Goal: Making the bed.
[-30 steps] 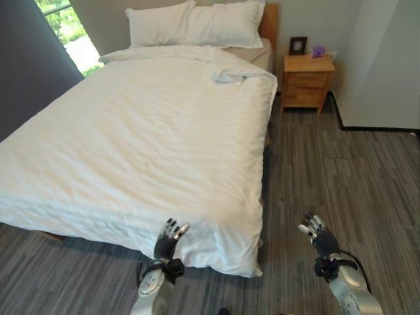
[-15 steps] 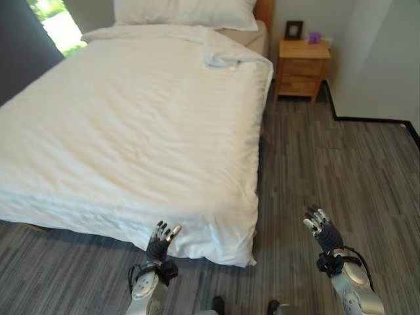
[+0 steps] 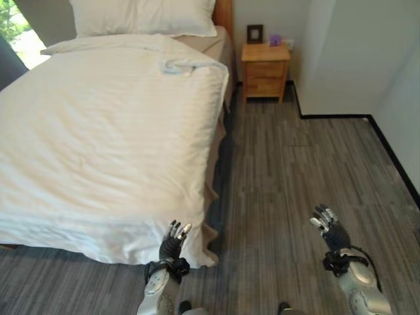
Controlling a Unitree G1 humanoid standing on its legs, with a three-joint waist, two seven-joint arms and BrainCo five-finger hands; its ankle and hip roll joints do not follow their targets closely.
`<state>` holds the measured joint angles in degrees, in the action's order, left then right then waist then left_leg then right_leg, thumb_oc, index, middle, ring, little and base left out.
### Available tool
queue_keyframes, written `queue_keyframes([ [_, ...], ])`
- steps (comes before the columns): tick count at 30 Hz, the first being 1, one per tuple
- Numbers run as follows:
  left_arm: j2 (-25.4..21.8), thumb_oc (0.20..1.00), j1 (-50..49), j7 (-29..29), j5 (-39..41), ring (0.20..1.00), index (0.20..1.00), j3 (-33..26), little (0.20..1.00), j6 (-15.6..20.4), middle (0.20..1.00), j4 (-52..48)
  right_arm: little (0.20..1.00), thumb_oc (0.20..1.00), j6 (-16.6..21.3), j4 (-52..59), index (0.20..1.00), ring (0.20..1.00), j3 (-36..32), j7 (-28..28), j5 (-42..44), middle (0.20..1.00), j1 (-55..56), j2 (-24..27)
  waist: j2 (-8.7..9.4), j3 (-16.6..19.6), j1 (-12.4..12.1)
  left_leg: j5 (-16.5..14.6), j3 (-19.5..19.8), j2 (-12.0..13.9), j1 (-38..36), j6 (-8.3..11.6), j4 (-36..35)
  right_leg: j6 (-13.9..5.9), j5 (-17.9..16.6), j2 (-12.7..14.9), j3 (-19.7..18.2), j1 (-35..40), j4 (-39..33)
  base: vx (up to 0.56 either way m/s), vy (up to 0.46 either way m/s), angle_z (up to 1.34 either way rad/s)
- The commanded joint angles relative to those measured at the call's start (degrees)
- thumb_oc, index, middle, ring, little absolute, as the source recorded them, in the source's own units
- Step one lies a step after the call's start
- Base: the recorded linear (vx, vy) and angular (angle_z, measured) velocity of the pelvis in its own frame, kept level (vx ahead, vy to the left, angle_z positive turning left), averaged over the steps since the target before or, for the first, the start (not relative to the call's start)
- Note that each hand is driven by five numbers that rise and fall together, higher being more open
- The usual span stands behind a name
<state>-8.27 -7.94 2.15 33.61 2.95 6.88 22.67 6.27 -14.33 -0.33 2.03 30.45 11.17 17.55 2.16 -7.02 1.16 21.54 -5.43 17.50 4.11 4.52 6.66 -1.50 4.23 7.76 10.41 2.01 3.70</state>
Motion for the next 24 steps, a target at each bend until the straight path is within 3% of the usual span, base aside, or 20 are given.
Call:
queue_keyframes([
  [1, -1.98, 1.000, 0.62, -1.30, 2.55, 1.000, 1.000, -2.08, 1.000, 2.01, 1.000, -3.89, 1.000, 1.000, 1.77, 1.93, 1.000, 1.000, 0.32, 1.03, 5.40, 1.000, -2.46, -0.77, 0.99, -0.24, -1.60, -21.51, 9.93, -14.40, -1.98, 0.38, 1.29, -4.29, -3.10, -0.31, -2.90, 2.79, -6.13, 0.09, -0.264, -0.53],
  [4, -1.69, 1.000, 0.07, -2.19, 2.17, 1.000, 1.000, -0.80, 1.000, 1.61, 1.000, -3.55, 1.000, 1.000, 1.54, 2.35, 1.000, 1.000, 0.71, 2.02, 3.77, 1.000, -1.12, -1.07, 0.99, 0.53, -1.88, -21.84, 9.57, -18.10, -2.40, -2.13, -2.08, -3.67, -2.85, -2.42, -3.61, 2.51, -6.41, 0.08, -0.175, -0.38],
  [7, -2.31, 1.000, -0.14, -2.35, 1.48, 1.000, 1.000, 0.03, 1.000, 1.44, 1.000, -4.18, 1.000, 1.000, 1.70, 2.44, 1.000, 1.000, 1.62, 2.33, 3.91, 1.000, -0.81, -1.91, 0.83, 0.85, -1.77, -20.43, 10.99, -20.04, -2.07, -2.80, -5.04, -3.47, -3.32, -4.05, -4.42, 2.42, -7.47, 0.07, -0.082, 0.03],
  [12, -3.07, 1.000, 1.34, -2.14, 1.39, 1.000, 1.000, 0.56, 1.000, 1.43, 1.000, -4.50, 1.000, 1.000, 1.08, 2.68, 1.000, 1.000, 3.27, 3.10, 3.81, 1.000, -0.47, -2.52, 1.32, 0.46, -1.56, -19.65, 10.63, -19.78, -1.26, -2.39, -5.52, -3.68, -3.58, -4.25, -5.09, 2.29, -8.09, 0.04, 0.022, -0.03],
  [16, -3.72, 1.000, 1.42, -2.38, 0.63, 1.000, 1.000, 0.93, 1.000, 1.57, 1.000, -3.89, 1.000, 1.000, 0.98, 2.40, 1.000, 1.000, 3.77, 2.45, -1.29, 1.000, -1.28, -1.96, 1.23, 0.75, -1.31, -19.88, 7.67, -19.32, -1.78, -3.19, -6.92, -4.37, -3.66, -4.50, -4.95, 1.75, -7.79, 0.06, 0.077, -0.11],
  [20, -6.78, 1.000, 1.39, -1.02, -3.85, 1.000, 1.000, 0.05, 1.000, 1.32, 1.000, -4.31, 1.000, 1.000, 1.91, 1.77, 1.000, 1.000, 3.75, 1.00, 6.94, 1.000, -3.65, -6.62, 1.38, 1.08, -1.83, -21.54, 5.70, -19.56, -3.02, -4.27, -6.60, -4.92, -3.10, -3.86, -5.27, 2.23, -6.98, 0.11, 0.115, -0.31],
  [24, -8.59, 1.000, 2.58, 0.11, -5.68, 1.000, 1.000, -2.21, 1.000, 1.85, 1.000, -2.93, 1.000, 1.000, 1.27, 2.27, 1.000, 1.000, 6.33, 1.79, 5.05, 1.000, -6.17, -6.21, 0.39, -0.05, -2.92, -23.74, 3.70, -19.51, -3.47, -5.75, -5.49, -7.01, -2.00, -2.31, -5.35, -3.89, 4.87, 0.05, 0.134, -0.35],
])
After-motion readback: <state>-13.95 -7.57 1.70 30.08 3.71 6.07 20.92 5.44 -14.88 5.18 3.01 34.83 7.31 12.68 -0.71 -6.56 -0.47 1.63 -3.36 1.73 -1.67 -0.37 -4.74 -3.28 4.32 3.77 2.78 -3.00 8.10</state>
